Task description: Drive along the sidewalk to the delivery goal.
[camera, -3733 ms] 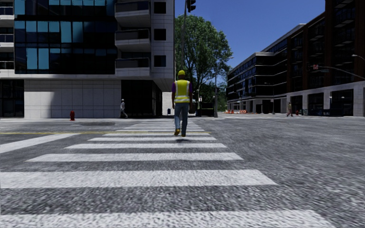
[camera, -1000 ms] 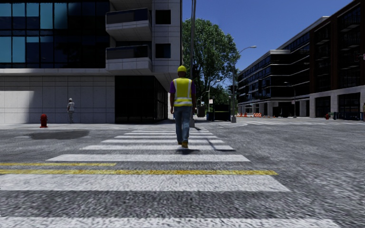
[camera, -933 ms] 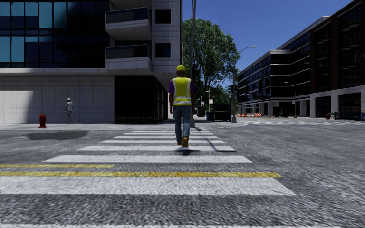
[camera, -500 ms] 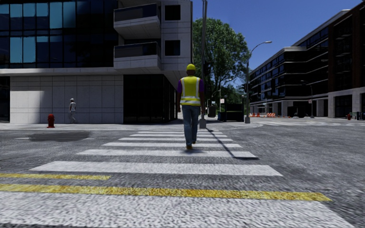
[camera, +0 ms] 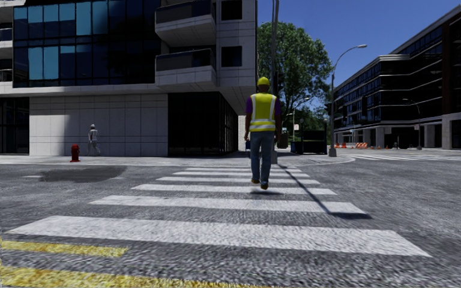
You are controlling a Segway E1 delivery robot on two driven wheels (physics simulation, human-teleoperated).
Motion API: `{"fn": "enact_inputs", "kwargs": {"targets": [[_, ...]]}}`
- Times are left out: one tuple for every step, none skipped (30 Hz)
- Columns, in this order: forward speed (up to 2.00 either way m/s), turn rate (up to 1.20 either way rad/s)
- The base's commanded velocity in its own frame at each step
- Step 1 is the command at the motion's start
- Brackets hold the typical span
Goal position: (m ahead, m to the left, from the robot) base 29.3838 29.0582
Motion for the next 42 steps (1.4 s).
{"fn": "enact_inputs", "kwargs": {"targets": [[1.25,0.00],[1.25,0.00],[1.25,0.00],[1.25,0.00],[1.25,0.00],[1.25,0.00],[1.25,0.00],[1.25,0.00],[1.25,0.00],[1.25,0.00],[1.25,0.00],[1.25,0.00],[1.25,0.00],[1.25,0.00],[1.25,0.00],[1.25,0.00],[1.25,0.00],[1.25,0.00],[1.25,0.00],[1.25,0.00],[1.25,0.00],[1.25,0.00],[1.25,0.00],[1.25,0.00],[1.25,0.00],[1.25,0.00],[1.25,0.00],[1.25,0.00],[1.25,0.00],[1.24,0.00],[1.24,0.00],[1.24,0.00],[1.24,0.00],[1.24,0.00],[1.24,0.00],[1.24,0.00],[1.24,0.00],[1.24,0.00],[1.24,0.00],[1.24,0.00],[1.24,0.00],[1.24,0.00]]}}
